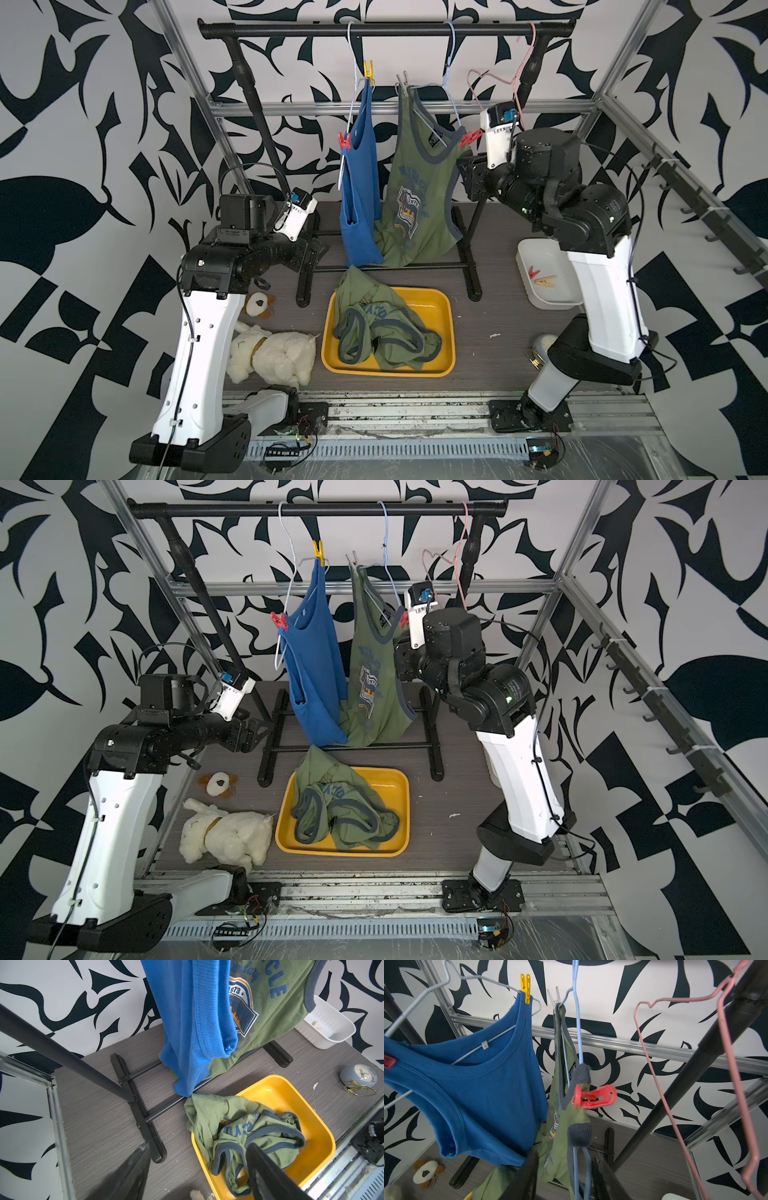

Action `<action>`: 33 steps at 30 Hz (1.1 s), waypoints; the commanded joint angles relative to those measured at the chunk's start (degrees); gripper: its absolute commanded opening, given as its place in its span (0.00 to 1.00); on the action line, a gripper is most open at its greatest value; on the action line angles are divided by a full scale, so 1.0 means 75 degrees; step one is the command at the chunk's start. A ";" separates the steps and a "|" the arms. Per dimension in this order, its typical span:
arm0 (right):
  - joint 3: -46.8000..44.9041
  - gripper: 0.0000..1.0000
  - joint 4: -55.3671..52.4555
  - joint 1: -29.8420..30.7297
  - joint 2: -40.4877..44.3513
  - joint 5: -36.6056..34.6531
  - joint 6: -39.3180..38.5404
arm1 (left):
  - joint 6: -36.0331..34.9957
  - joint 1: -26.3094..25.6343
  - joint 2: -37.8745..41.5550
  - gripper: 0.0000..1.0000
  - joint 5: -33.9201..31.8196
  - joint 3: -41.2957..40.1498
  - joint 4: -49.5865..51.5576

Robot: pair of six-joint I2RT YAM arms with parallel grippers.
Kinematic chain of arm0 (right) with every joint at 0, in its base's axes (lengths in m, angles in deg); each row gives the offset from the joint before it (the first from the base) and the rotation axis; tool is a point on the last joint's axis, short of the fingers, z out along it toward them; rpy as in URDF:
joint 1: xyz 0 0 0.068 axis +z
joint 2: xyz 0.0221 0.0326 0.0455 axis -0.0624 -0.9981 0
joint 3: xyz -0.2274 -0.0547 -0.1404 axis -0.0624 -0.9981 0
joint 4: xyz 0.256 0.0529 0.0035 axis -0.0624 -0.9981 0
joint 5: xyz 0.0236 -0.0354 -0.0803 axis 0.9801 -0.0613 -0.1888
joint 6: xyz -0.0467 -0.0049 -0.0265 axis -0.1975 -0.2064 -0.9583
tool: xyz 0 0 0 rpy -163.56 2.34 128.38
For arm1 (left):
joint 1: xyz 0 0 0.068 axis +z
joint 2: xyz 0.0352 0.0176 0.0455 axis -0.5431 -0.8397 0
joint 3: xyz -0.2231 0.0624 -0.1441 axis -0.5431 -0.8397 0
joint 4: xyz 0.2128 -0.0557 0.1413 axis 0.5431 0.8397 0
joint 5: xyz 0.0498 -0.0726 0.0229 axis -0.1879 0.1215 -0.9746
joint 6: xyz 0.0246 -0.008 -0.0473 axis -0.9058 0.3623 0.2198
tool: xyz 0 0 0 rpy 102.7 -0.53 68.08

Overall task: Remove the clothespins securing tank tops to the hanger
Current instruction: Pick up the hanger from the clothesline.

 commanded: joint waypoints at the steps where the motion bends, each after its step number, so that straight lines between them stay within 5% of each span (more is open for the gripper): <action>1: 0.0081 0.43 -0.0092 -0.0055 -0.0058 0.0073 0.0188 | -0.0046 -0.0025 0.0113 0.77 0.0144 -0.0125 0.0135; 24: 0.0096 0.26 -0.0148 -0.0780 -0.0551 0.0716 0.0309 | -0.0095 -0.0025 0.0068 0.78 0.0154 -0.0207 0.0103; 33: 0.0305 0.27 -0.0333 -0.1015 -0.0766 0.1067 0.0254 | -0.0095 -0.0025 0.0040 0.78 0.0133 -0.0187 0.0126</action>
